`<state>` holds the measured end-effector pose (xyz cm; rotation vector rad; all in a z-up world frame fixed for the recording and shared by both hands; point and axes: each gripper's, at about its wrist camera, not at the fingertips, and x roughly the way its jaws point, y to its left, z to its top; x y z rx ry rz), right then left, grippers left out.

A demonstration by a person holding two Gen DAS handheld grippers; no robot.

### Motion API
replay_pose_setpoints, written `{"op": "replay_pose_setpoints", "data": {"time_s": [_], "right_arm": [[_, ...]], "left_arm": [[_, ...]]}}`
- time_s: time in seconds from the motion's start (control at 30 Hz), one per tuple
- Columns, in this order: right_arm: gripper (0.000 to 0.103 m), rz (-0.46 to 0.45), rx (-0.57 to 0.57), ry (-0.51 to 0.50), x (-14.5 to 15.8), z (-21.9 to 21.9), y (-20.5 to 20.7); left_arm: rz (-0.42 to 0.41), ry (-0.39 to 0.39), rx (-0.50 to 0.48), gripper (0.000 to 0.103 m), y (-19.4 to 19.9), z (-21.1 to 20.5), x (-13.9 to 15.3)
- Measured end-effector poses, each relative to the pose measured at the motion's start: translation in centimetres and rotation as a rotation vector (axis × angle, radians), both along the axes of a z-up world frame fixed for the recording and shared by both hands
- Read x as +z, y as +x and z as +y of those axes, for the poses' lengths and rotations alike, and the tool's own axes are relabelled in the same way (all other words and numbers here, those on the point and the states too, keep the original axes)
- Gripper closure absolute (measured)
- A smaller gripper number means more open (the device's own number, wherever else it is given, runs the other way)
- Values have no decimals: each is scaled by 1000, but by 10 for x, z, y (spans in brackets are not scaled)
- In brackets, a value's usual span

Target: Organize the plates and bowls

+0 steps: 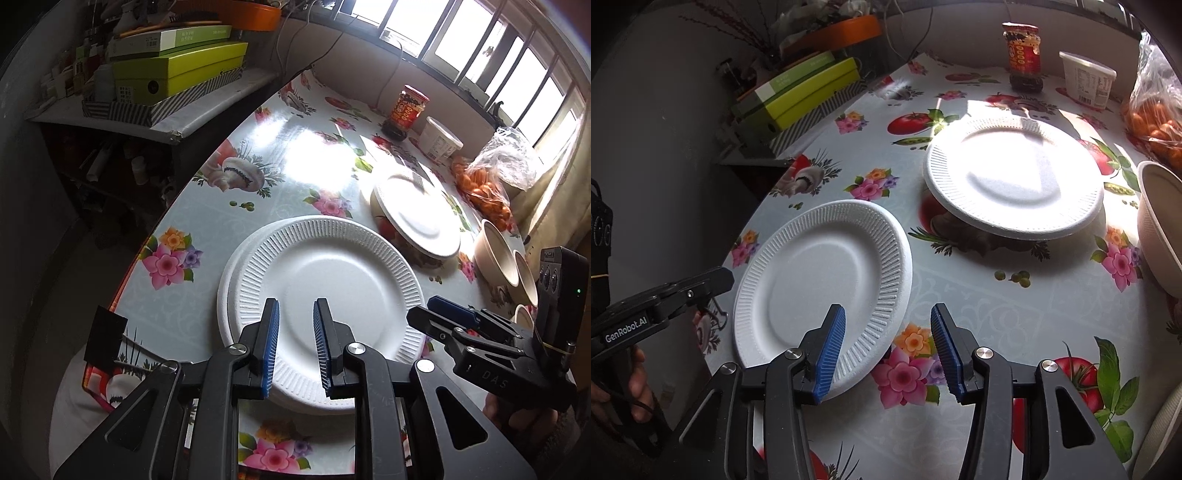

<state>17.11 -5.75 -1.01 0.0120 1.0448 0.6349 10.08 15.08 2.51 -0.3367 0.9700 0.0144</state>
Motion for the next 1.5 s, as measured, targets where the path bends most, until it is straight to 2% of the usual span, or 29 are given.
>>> {"op": "replay_pose_setpoints", "data": {"time_s": [0.2, 0.8, 1.13, 1.5], "right_arm": [[55, 2, 40, 11, -2, 6, -6], [55, -8, 125, -44, -6, 34, -15], [55, -103, 43, -63, 33, -16, 0], [55, -154, -63, -63, 72, -75, 52]], "left_arm": [[0, 6, -4, 83, 2, -5, 2], [11, 8, -3, 83, 7, -5, 2], [-4, 9, -63, 83, 34, -31, 14], [-9, -9, -113, 83, 81, -61, 30]]}}
